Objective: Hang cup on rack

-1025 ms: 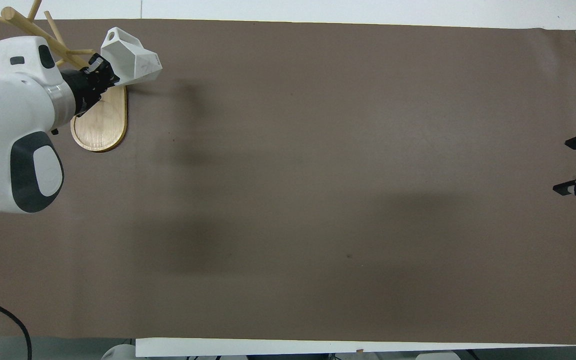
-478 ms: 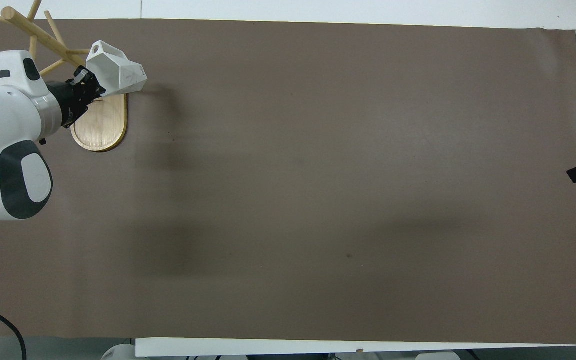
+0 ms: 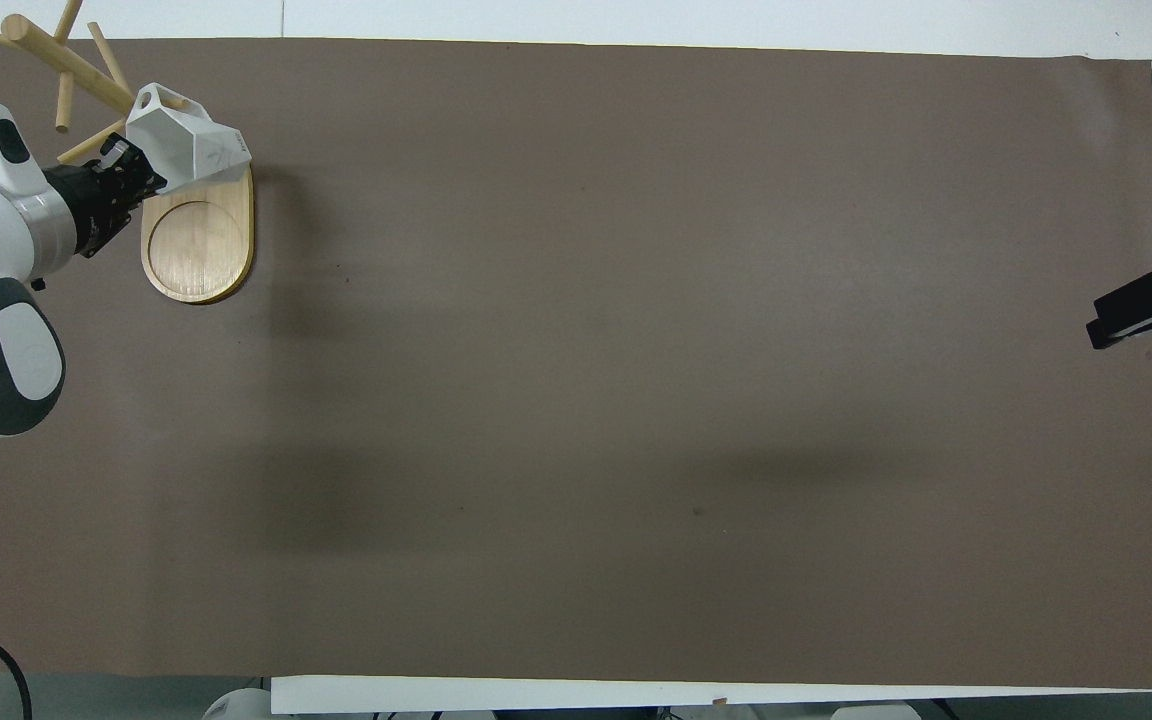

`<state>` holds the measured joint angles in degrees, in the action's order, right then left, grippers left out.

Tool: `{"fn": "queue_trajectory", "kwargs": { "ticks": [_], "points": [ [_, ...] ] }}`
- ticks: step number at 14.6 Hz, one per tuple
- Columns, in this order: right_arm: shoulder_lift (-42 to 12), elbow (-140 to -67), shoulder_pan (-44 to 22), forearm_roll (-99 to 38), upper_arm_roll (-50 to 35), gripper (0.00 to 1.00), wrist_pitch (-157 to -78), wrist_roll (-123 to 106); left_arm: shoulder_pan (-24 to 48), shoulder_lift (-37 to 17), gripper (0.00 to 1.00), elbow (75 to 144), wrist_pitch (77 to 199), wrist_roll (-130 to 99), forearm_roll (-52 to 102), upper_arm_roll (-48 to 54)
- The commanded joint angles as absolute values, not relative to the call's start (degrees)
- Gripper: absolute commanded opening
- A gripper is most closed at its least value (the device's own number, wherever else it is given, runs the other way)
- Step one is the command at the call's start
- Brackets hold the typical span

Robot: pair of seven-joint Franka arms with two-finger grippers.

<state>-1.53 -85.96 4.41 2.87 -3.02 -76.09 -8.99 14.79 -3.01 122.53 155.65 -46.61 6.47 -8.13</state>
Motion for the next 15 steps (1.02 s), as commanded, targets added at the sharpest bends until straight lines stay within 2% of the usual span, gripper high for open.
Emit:
{"fn": "queue_trajectory", "kwargs": {
  "ticks": [1,2,4,8,10,15],
  "points": [
    [-1.6,-83.5,-1.2,3.5,1.2,1.00,-74.3,-5.7,11.9,-2.1,1.00,123.4,155.2,-41.0,5.3,-7.7],
    [-0.9,-84.2,-1.2,3.0,1.3,1.00,-74.8,-4.5,11.4,-2.1,1.00,123.4,154.5,-40.4,5.3,-7.7],
    [1.4,-87.3,-1.0,3.0,1.3,1.00,-77.3,-4.0,9.6,-1.3,1.00,123.1,145.3,-40.1,5.3,-7.9],
    [-0.3,-86.9,1.0,0.4,1.1,1.00,-78.0,-2.7,5.5,-0.9,1.00,117.4,128.3,-27.6,4.9,-7.9],
    [-0.4,-86.8,1.0,0.4,1.1,1.00,-78.0,-2.7,1.9,-0.7,1.00,111.4,117.1,-18.2,4.9,-7.9],
    [-0.5,-86.5,1.1,0.4,1.1,1.00,-77.9,-2.9,2.6,-1.4,1.00,91.1,89.8,-6.4,-4.0,-7.0]
  ]
}}
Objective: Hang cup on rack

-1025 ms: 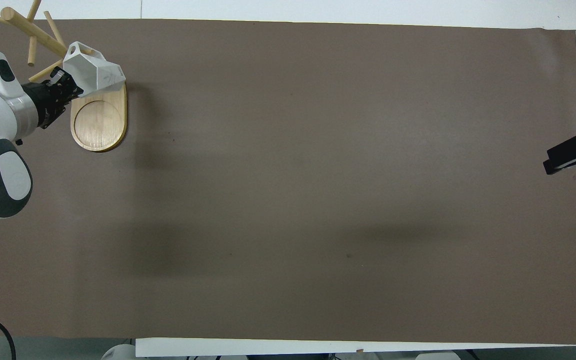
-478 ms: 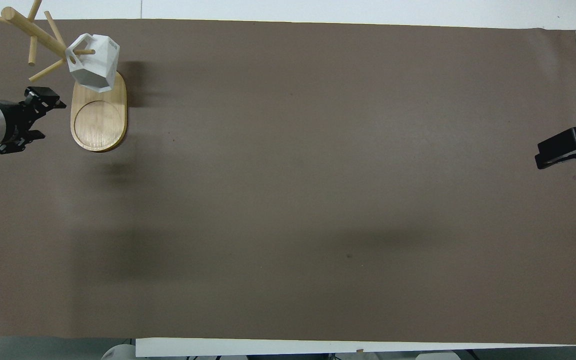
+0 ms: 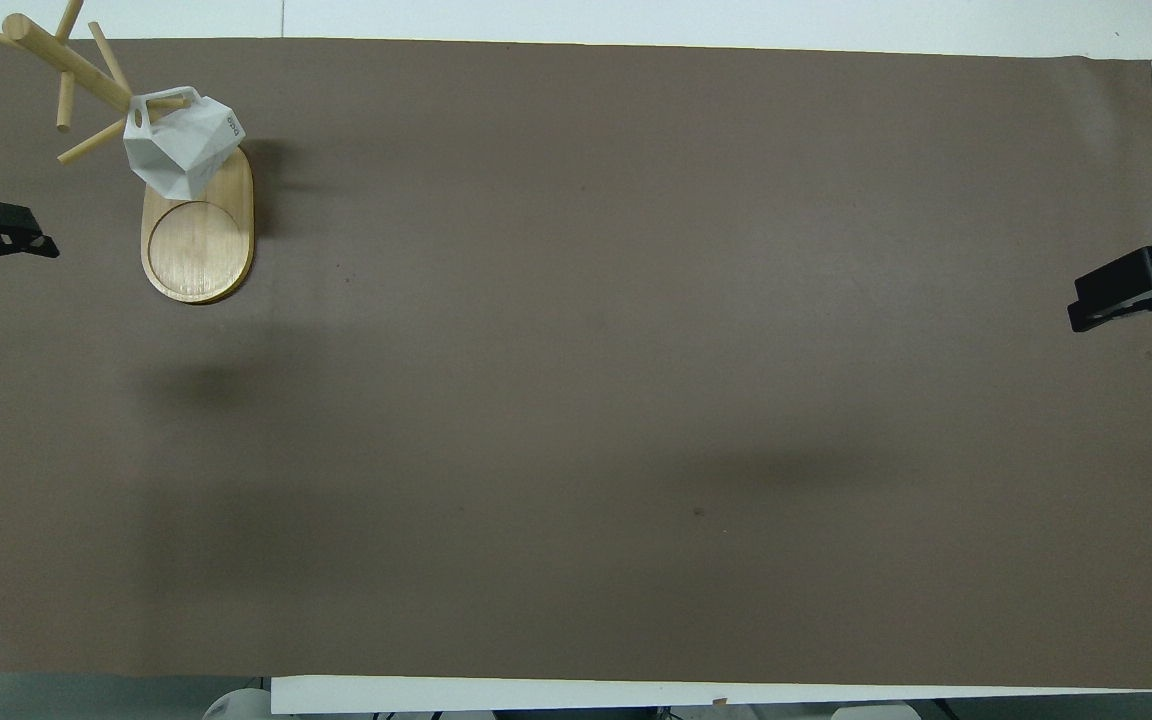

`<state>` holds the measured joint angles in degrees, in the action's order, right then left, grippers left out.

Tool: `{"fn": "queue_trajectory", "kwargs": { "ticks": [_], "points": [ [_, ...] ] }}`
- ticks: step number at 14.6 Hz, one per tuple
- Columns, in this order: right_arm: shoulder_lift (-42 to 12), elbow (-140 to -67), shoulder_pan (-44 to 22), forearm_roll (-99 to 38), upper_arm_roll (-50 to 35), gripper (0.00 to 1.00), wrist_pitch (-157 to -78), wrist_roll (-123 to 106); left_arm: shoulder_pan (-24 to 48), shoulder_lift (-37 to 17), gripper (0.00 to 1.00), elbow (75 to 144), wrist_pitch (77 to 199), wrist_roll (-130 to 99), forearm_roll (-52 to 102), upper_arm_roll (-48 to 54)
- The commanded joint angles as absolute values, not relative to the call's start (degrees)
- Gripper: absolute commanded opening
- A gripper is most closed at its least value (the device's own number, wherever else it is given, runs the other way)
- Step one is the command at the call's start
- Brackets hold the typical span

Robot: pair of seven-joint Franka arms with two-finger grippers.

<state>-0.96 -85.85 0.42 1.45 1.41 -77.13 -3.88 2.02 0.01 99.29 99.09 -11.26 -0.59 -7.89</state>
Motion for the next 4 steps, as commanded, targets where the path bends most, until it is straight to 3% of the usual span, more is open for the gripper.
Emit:
{"fn": "queue_trajectory", "kwargs": {
  "ticks": [1,4],
  "points": [
    [-0.5,-86.5,1.2,0.4,1.2,1.00,-78.0,-2.9,3.0,-1.9,1.00,87.7,85.9,-2.4,-2.5,-7.1],
    [-0.6,-86.4,1.1,0.4,1.2,1.00,-78.3,-2.9,3.1,-2.7,1.00,85.4,83.9,-1.7,1.0,-7.0]
  ]
}}
